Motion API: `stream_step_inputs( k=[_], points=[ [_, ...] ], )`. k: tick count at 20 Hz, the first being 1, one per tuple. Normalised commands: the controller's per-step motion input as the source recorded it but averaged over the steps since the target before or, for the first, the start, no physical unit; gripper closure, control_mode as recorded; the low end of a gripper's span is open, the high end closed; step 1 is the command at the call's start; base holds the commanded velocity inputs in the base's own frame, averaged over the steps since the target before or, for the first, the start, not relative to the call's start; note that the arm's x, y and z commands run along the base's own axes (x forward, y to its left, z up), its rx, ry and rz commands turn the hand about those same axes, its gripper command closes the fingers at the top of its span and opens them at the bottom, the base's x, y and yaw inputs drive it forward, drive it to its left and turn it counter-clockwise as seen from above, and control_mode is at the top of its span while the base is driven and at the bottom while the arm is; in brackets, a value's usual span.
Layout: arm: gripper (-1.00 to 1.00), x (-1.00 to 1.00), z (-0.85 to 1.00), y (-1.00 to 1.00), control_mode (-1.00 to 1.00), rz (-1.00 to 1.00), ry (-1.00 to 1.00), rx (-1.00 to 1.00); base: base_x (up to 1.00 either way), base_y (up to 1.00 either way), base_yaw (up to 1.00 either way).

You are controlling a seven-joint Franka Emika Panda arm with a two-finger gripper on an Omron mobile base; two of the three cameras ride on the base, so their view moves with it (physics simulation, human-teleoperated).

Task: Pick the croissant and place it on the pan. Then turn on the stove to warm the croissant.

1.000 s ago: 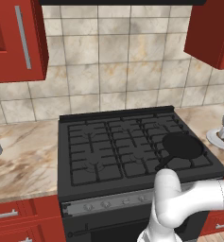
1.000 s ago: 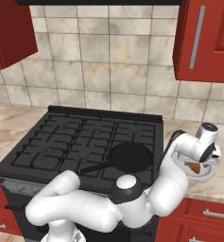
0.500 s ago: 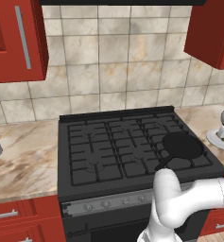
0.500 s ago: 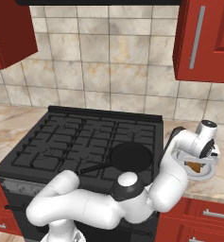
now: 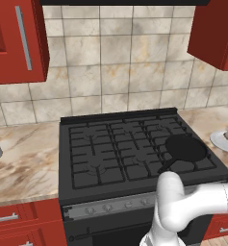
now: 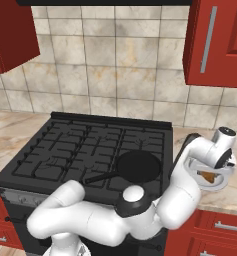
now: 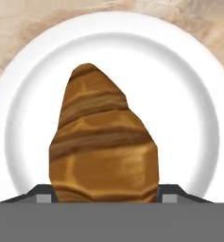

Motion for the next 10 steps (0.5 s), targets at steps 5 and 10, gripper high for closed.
stream_step_inputs(
  k=[5, 10],
  points=[
    [1.0, -0.63, 0.42, 0.15, -1.0, 0.03, -0.17, 0.0, 0.0, 0.0, 0.0],
    [1.0, -0.55, 0.22, 0.6, -1.0, 0.07, -0.07, -0.01, 0.0, 0.0, 0.0]
  ],
)
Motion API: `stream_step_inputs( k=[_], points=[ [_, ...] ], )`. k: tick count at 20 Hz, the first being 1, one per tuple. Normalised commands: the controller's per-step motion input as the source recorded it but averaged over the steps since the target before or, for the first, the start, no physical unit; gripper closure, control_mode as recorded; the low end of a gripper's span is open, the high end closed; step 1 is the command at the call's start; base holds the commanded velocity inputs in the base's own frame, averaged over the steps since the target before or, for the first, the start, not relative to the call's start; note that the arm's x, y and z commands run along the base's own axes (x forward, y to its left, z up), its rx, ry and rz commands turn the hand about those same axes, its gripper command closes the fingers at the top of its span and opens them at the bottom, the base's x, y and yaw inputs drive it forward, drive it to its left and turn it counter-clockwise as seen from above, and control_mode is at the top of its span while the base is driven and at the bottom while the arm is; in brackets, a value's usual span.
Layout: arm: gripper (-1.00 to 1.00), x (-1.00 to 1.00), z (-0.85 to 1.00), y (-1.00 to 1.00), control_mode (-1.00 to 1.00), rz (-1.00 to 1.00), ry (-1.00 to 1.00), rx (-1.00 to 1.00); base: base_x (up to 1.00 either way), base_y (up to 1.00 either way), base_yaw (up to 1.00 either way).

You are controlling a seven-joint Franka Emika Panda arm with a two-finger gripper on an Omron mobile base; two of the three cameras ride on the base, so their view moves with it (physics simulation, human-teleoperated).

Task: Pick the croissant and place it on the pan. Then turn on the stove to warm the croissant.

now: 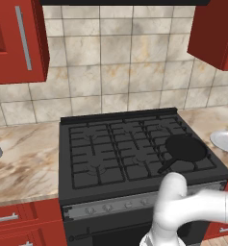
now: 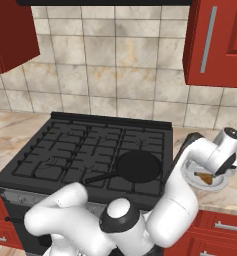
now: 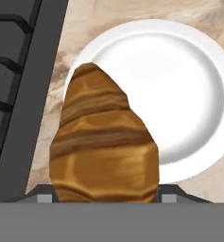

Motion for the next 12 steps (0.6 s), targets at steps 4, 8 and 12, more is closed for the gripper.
stream_step_inputs(
  k=[4, 8, 12],
  points=[
    [1.0, -0.3, 0.24, 0.78, -1.0, 0.06, -0.01, -0.02, 0.0, 0.0, 0.0],
    [1.0, -0.03, 0.68, 0.65, -1.0, 0.03, 0.02, 0.0, 0.0, 0.0, 0.0],
    [1.0, -0.01, 0.7, 0.57, -1.0, 0.02, 0.01, 0.0, 0.0, 0.0, 0.0]
  ],
)
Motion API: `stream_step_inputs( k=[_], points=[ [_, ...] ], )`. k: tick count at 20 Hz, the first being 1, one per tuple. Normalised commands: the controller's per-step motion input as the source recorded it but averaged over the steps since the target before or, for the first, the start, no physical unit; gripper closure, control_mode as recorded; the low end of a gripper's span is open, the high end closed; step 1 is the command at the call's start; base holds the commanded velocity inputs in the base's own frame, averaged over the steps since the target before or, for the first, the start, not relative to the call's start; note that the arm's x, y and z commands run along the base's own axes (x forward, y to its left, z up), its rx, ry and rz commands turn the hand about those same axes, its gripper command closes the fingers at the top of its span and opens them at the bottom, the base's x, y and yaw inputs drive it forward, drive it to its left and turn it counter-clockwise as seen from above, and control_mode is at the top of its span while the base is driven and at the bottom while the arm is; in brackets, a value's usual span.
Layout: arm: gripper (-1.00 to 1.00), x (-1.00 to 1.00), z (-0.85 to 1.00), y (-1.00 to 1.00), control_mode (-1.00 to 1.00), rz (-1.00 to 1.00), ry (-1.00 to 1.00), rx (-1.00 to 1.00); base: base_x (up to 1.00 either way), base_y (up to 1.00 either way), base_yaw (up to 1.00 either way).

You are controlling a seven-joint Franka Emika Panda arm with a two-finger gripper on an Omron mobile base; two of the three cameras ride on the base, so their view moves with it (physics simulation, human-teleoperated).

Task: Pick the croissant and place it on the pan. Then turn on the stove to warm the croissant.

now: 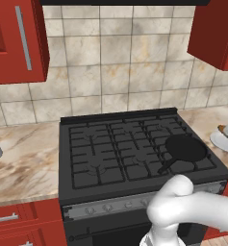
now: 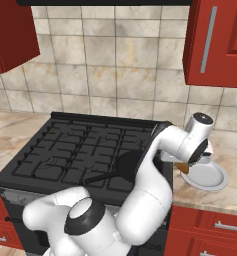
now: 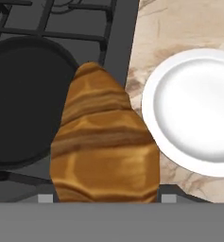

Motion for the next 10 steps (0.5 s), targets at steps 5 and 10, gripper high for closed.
stream_step_inputs(
  k=[5, 10],
  points=[
    [1.0, -0.08, 0.28, 0.64, -1.0, 0.02, 0.02, -0.01, 0.0, 0.0, 0.0],
    [1.0, -0.07, 0.0, 0.65, -1.0, 0.03, 0.0, -0.01, 0.0, 0.0, 0.0]
  ],
)
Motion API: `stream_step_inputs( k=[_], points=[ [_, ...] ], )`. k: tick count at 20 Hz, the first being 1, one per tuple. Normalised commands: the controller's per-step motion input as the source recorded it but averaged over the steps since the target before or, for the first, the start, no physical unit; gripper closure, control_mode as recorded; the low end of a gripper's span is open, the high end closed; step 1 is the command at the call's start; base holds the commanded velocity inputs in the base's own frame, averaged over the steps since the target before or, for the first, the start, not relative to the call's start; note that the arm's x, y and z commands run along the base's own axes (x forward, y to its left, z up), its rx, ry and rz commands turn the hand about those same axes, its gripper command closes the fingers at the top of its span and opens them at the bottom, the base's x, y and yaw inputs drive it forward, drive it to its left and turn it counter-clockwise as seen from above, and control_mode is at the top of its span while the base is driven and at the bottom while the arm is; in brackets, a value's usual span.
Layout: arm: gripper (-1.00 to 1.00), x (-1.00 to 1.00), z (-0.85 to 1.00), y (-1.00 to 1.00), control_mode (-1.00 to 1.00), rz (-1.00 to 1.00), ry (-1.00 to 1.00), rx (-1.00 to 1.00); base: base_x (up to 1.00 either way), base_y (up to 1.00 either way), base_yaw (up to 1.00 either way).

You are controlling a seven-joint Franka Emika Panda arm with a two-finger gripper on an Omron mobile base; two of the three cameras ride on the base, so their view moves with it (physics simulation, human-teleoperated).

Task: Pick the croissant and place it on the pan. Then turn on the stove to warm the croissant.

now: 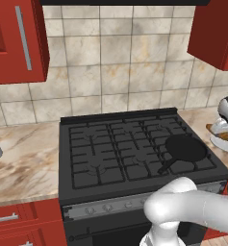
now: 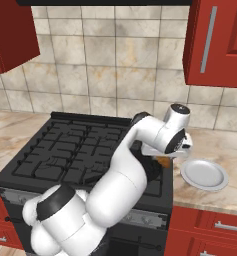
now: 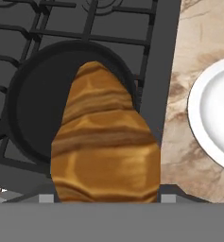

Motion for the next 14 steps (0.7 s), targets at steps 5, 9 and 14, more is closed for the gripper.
stream_step_inputs(
  k=[5, 9, 14],
  points=[
    [1.0, -0.05, 0.0, 0.69, -1.0, 0.01, 0.0, -0.02, 0.0, 0.0, 0.0],
    [1.0, -0.02, -0.03, 0.58, -1.0, 0.0, 0.0, -0.02, 0.0, 0.0, 0.0],
    [1.0, 0.0, -0.05, 0.31, -1.0, 0.0, 0.0, -0.02, 0.0, 0.0, 0.0]
  ],
)
